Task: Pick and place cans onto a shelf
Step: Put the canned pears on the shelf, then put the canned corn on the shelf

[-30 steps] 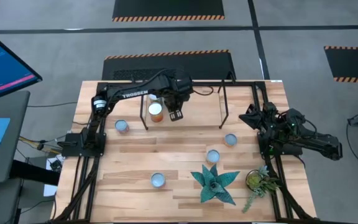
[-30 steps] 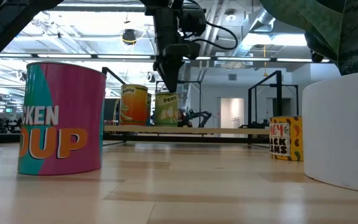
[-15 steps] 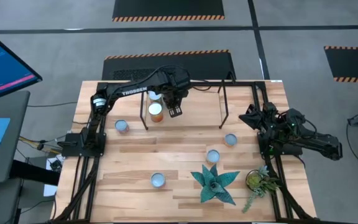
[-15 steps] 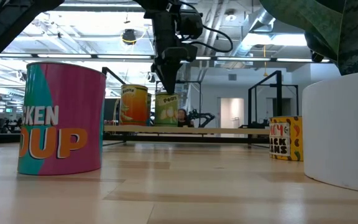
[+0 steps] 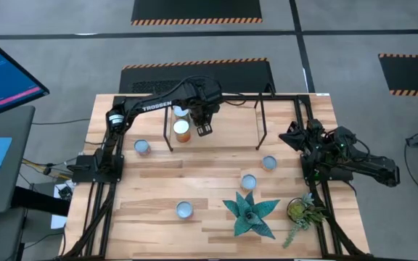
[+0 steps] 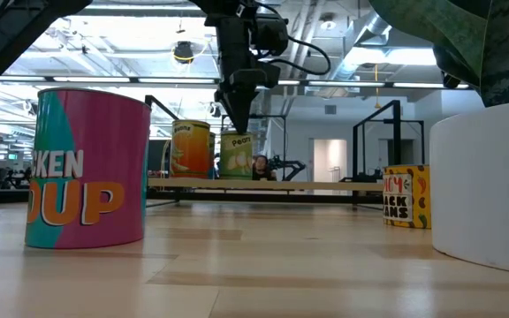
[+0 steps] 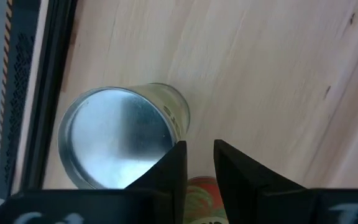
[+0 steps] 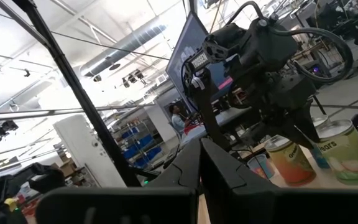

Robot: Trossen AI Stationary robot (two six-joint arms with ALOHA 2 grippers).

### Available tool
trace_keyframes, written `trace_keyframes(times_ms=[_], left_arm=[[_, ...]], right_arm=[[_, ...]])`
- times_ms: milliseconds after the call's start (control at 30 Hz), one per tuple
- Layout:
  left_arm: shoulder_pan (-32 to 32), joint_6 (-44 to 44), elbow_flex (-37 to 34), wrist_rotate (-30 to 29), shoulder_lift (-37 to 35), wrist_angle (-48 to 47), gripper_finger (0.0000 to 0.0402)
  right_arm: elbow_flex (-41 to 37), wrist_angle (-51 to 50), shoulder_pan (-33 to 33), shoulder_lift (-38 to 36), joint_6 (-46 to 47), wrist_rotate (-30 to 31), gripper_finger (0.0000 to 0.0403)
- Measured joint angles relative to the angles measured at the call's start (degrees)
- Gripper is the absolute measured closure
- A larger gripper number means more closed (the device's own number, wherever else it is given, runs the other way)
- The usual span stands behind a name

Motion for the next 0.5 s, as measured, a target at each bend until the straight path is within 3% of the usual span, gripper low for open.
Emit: trace_keyframes(times_ms=[300, 500], left_arm=[[-3.21, -1.78, 10.83, -0.64, -0.07, -8.06, 0.0331], [-5.37, 1.98, 12.62, -9.35, -0.35, -17.73, 0.0331]], right_arm=[[0.00, 0.00, 0.00, 0.00, 0.17, 0.02, 0.0365], [0.00, 0.00, 0.00, 0.00, 0.25, 0.23, 0.0365]])
